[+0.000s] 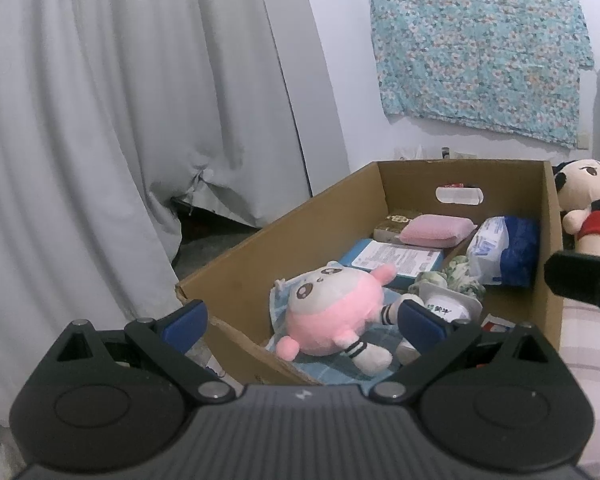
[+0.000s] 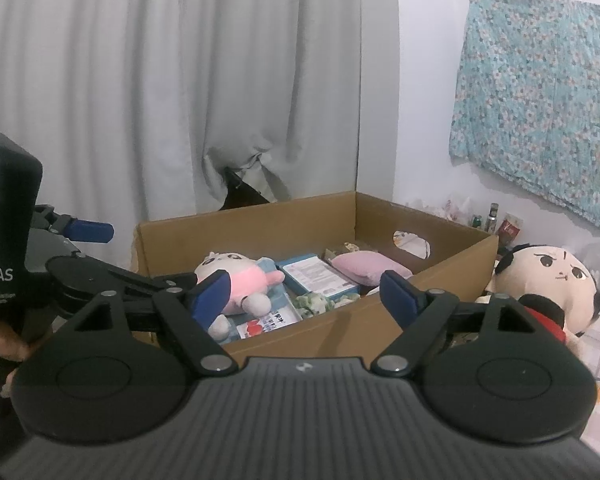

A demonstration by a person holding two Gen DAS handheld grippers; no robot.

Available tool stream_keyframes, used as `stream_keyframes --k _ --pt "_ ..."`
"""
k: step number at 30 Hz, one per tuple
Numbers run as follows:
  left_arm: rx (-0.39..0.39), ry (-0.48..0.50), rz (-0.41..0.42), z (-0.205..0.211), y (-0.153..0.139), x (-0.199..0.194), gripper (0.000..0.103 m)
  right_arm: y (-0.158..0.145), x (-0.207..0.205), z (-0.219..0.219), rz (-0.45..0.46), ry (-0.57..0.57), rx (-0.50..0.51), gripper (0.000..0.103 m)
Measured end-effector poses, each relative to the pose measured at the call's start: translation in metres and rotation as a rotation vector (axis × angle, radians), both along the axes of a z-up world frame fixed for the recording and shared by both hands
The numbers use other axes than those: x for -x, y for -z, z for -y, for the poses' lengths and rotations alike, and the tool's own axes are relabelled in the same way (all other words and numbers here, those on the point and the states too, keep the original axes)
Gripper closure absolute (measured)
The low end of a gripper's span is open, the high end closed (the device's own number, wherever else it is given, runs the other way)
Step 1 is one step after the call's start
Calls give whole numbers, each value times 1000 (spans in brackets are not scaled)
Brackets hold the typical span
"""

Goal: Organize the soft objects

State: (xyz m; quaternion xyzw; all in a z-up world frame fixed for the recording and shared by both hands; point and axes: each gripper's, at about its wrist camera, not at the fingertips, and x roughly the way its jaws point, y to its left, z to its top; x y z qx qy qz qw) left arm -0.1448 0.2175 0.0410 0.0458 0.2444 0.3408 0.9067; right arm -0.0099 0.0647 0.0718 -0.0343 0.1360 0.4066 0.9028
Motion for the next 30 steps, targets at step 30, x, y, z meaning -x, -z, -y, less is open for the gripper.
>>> stream_keyframes --k 30 --pt "-9 9 -16 7 2 -2 1 4 -2 -2 -21 -15 6 18"
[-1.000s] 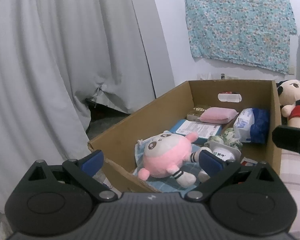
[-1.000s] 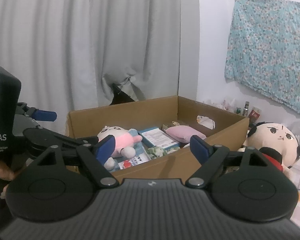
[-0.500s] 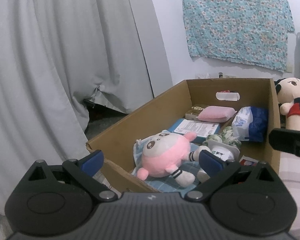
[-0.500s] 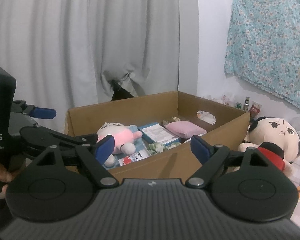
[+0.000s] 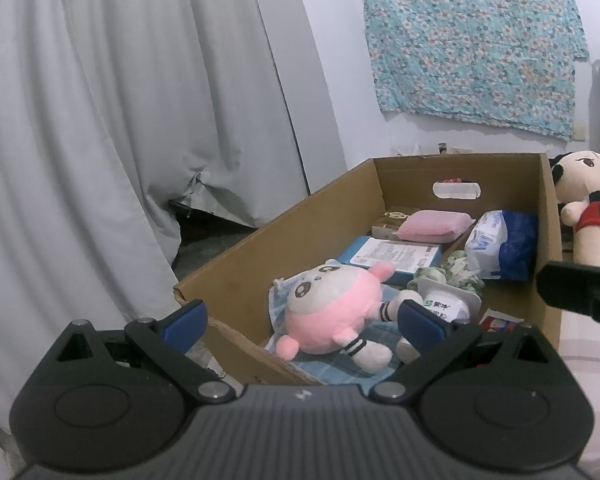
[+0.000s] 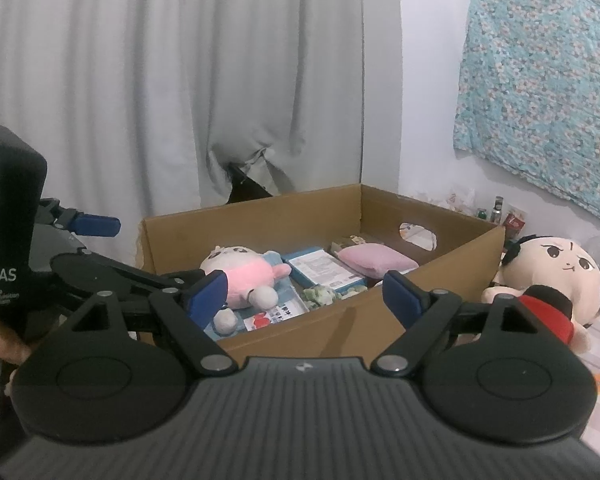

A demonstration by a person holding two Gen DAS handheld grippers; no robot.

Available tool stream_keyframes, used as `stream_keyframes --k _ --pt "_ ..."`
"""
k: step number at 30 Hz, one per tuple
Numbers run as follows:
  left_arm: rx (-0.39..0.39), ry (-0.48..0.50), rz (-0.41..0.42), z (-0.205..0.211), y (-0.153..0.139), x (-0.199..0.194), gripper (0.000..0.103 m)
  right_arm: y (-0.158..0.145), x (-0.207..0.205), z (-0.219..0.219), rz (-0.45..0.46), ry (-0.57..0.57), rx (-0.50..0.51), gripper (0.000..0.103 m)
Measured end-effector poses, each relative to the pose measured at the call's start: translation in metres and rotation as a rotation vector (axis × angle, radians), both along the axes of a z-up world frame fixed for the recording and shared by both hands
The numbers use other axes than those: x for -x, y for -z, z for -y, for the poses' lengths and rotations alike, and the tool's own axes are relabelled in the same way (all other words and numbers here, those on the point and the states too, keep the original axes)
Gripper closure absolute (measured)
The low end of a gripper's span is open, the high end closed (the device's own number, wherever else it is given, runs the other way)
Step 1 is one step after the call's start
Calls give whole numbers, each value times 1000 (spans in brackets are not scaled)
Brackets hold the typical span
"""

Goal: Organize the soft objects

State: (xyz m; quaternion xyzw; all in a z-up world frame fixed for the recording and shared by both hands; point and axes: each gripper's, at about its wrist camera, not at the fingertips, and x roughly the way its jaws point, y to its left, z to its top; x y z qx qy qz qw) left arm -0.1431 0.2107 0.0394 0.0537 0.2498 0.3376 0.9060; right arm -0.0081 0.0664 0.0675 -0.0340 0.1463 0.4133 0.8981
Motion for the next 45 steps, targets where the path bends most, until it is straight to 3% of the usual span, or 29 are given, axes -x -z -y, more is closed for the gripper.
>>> stream_keyframes --k 10,45 --pt "-2 -14 2 -3 -1 4 1 10 -11 0 -51 19 -20 18" --pt "-14 -12 20 -24 -1 7 1 14 -6 3 -32 33 -30 16"
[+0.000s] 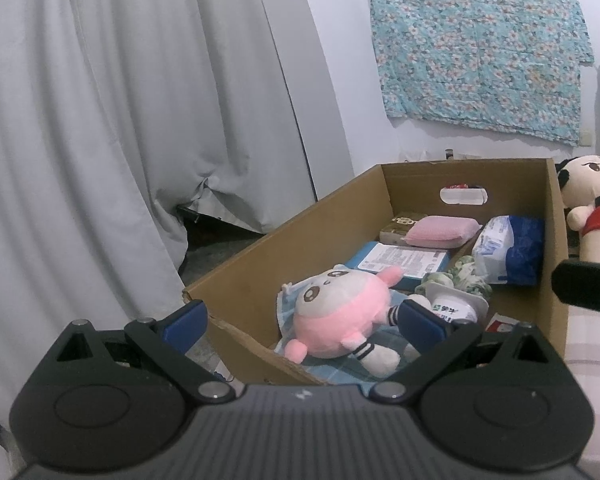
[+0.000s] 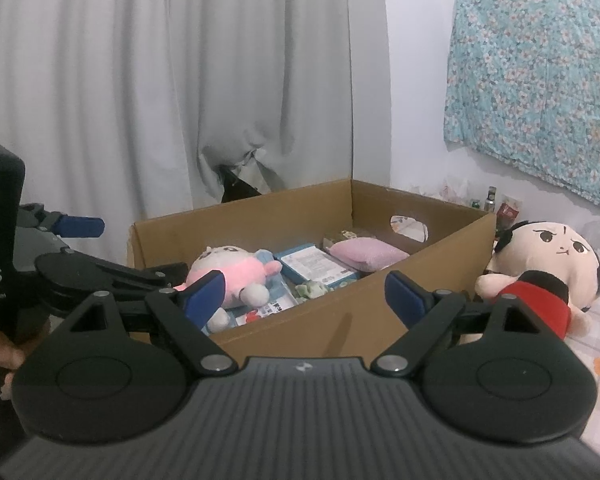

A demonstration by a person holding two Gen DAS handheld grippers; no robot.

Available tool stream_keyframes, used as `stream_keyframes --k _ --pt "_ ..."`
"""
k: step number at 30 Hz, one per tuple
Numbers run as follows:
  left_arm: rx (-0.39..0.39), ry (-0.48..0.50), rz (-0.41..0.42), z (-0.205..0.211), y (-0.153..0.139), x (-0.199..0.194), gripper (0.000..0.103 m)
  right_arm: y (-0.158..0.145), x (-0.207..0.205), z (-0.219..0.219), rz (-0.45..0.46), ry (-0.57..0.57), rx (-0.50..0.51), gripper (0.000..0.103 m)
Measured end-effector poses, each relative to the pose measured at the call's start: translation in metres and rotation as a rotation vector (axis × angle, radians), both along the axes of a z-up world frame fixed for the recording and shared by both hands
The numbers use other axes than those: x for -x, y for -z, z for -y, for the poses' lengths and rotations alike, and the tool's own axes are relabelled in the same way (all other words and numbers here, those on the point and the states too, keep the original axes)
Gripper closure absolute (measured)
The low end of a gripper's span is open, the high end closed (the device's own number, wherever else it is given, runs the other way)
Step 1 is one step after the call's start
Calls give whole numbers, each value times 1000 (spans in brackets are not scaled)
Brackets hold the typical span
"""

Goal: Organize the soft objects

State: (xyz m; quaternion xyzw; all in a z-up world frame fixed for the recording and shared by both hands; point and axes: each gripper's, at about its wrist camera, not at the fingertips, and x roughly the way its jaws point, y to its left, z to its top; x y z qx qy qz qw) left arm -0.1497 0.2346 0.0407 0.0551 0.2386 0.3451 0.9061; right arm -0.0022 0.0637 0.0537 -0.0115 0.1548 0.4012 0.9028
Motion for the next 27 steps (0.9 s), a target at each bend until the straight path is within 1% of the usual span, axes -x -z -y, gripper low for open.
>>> stream_keyframes --k 15,25,27 --pt "7 -1 5 0 -1 -2 0 -1 0 3 7 17 1 15" --pt "-7 -7 0 16 1 -3 0 0 1 6 -6 22 -4 14" --pt "6 -6 -8 16 1 -3 0 0 0 7 -18 25 -11 14"
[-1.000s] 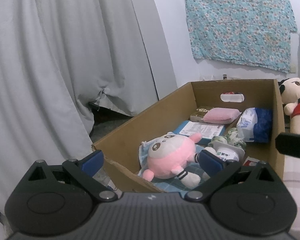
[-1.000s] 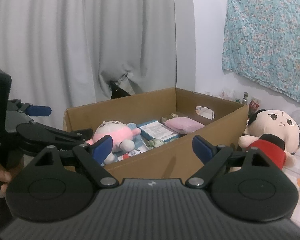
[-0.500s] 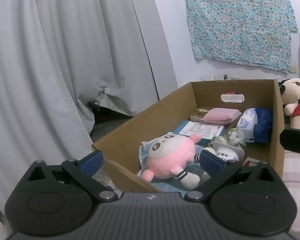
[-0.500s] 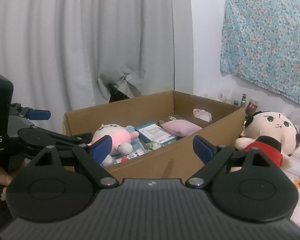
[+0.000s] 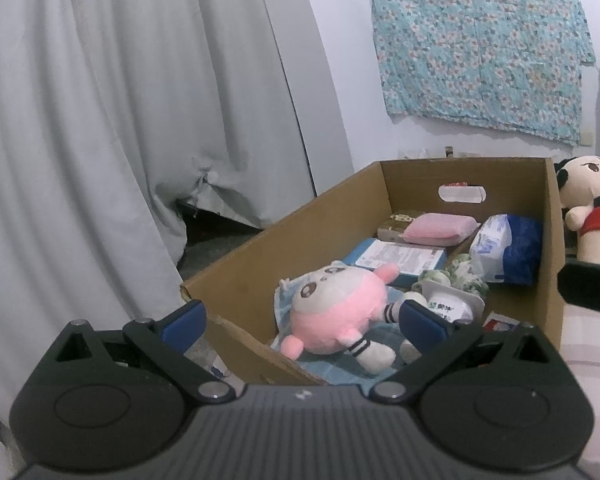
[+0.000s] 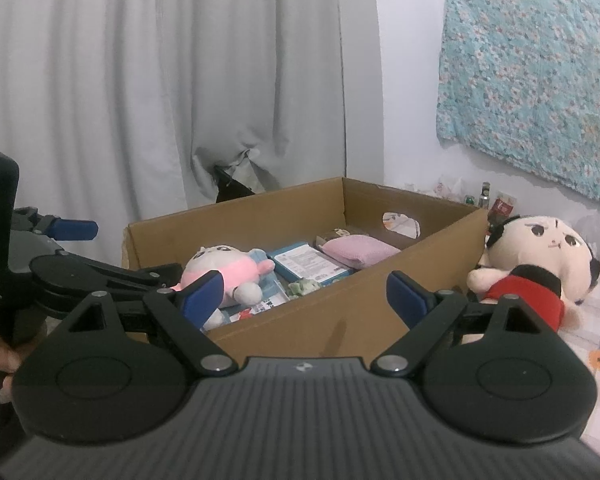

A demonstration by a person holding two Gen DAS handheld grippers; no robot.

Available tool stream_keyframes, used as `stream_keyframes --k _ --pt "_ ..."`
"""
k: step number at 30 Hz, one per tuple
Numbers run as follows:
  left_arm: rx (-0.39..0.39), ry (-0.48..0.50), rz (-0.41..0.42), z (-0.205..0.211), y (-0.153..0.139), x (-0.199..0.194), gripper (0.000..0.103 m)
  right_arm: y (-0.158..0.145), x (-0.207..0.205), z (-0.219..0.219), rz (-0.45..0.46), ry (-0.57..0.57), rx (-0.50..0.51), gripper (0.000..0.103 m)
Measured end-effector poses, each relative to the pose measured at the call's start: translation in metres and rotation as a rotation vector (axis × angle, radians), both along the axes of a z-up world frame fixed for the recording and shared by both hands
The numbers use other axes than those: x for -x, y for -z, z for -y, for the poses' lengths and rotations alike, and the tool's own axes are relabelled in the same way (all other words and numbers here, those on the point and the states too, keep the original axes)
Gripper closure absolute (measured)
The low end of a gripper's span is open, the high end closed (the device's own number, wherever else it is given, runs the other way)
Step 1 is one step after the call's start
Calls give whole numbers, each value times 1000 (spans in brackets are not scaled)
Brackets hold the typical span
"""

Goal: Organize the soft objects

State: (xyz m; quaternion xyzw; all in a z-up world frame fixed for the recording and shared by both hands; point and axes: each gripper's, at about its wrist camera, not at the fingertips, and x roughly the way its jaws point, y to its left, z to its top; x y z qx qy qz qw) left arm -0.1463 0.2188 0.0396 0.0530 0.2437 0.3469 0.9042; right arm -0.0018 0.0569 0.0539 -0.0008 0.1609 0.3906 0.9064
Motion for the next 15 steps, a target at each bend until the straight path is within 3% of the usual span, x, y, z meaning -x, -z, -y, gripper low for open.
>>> stream_keyframes --k 15 --pt "38 2 9 0 0 1 0 2 -7 6 -20 26 -5 14"
